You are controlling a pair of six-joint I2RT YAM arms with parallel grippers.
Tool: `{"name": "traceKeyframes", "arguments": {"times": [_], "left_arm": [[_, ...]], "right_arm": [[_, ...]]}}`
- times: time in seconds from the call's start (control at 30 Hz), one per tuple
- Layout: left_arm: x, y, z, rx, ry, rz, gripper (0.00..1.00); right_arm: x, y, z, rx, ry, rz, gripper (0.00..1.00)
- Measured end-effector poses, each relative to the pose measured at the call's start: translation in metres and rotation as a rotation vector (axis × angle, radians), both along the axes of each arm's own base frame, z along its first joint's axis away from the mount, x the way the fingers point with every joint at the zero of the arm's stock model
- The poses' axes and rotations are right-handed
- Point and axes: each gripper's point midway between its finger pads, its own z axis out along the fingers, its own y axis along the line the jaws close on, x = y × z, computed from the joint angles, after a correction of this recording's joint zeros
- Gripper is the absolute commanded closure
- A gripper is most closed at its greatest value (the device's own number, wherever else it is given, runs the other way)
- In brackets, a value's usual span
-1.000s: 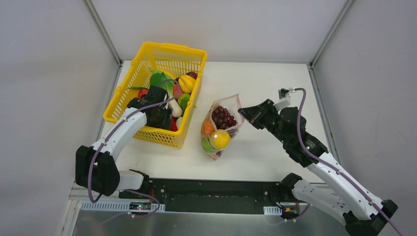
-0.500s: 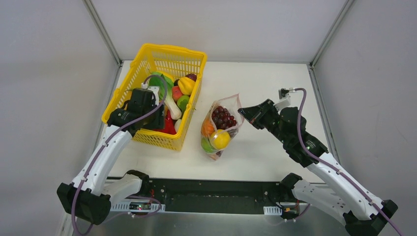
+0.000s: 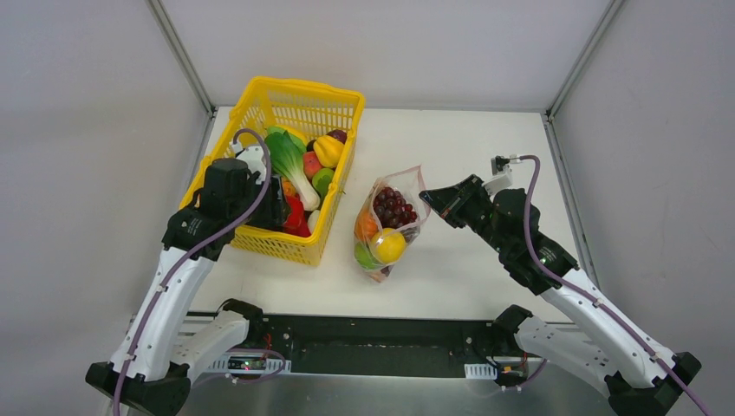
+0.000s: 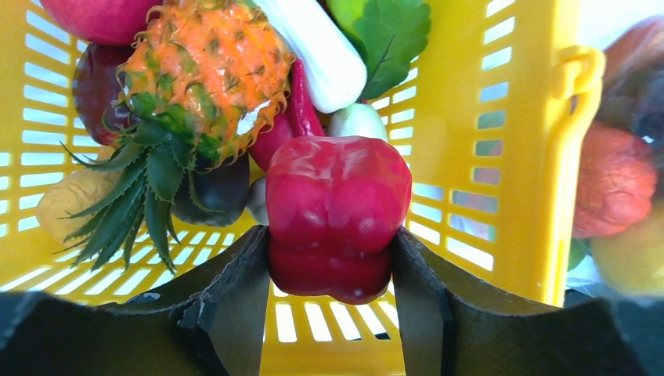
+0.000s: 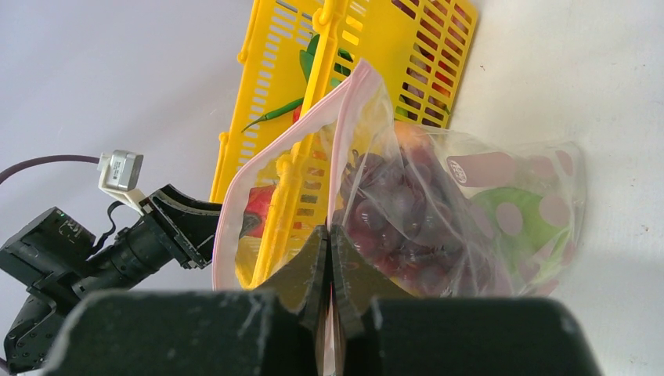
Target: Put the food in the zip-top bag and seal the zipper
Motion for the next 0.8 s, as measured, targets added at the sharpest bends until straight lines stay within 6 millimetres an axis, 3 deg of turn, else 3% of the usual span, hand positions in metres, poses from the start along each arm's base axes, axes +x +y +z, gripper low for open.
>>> {"name": "traceKeyframes", "arguments": {"times": [0.57,0.8], "left_arm": [[-0.005,-0.022,0.052,-0.222,-0.176,-0.02,1.0],[-0.01,-0.054,0.091,-0.418,-0.255,-0.133,1.0]], "right_arm": [[-0.002,0.002,0.0,0.006,0.005,0.014,0.97],[-0.003,0.003,0.0,0.008,0.007,0.021,0.97]]}}
